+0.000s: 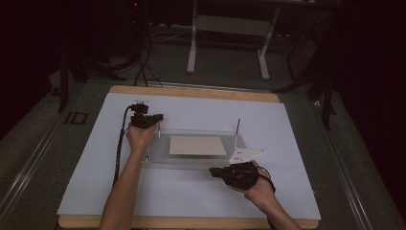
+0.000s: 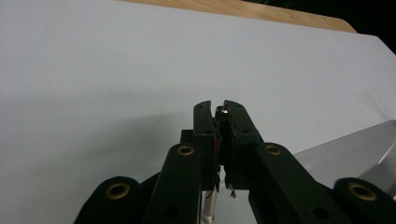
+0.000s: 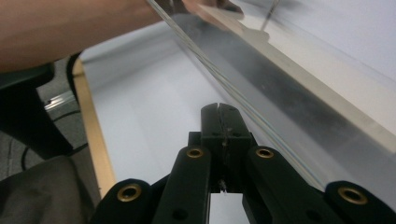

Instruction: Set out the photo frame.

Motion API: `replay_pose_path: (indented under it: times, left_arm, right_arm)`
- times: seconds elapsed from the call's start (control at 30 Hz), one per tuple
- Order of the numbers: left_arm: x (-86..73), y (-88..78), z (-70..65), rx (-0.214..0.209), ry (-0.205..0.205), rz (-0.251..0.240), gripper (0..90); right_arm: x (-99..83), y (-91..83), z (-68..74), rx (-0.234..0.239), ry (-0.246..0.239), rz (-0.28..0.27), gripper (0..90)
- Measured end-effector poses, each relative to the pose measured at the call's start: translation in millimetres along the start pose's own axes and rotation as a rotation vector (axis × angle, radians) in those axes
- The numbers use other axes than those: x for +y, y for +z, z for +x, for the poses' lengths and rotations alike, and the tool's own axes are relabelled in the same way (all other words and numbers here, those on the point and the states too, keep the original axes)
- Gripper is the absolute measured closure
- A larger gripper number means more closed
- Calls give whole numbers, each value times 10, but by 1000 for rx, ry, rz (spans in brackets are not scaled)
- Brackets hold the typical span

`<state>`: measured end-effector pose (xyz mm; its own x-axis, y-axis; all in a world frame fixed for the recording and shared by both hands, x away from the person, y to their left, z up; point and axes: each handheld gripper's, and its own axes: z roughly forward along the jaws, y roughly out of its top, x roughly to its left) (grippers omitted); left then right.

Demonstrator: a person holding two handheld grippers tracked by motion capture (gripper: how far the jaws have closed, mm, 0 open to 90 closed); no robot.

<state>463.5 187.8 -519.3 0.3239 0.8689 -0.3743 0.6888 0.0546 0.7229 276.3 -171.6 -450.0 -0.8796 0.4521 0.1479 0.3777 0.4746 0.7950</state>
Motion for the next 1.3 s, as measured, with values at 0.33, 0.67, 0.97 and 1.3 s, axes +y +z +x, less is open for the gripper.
replay_pose_path:
  times: [0.33, 0.67, 0.97, 1.3]
  left_arm:
    - [2, 4, 13, -10, -11, 0, 847]
    - [9, 9, 58, -44, -41, 6, 838]
    - [9, 14, 81, -57, -38, 3, 833]
    - [23, -87, 64, -26, 26, 3, 741]
  right_arm:
    - [-52, 72, -20, -74, 11, -13, 900]
    - [-10, 54, -14, -106, 5, -42, 900]
    - [52, 27, -42, -115, 7, -63, 900]
    - [127, 1, -80, -122, 13, -89, 900]
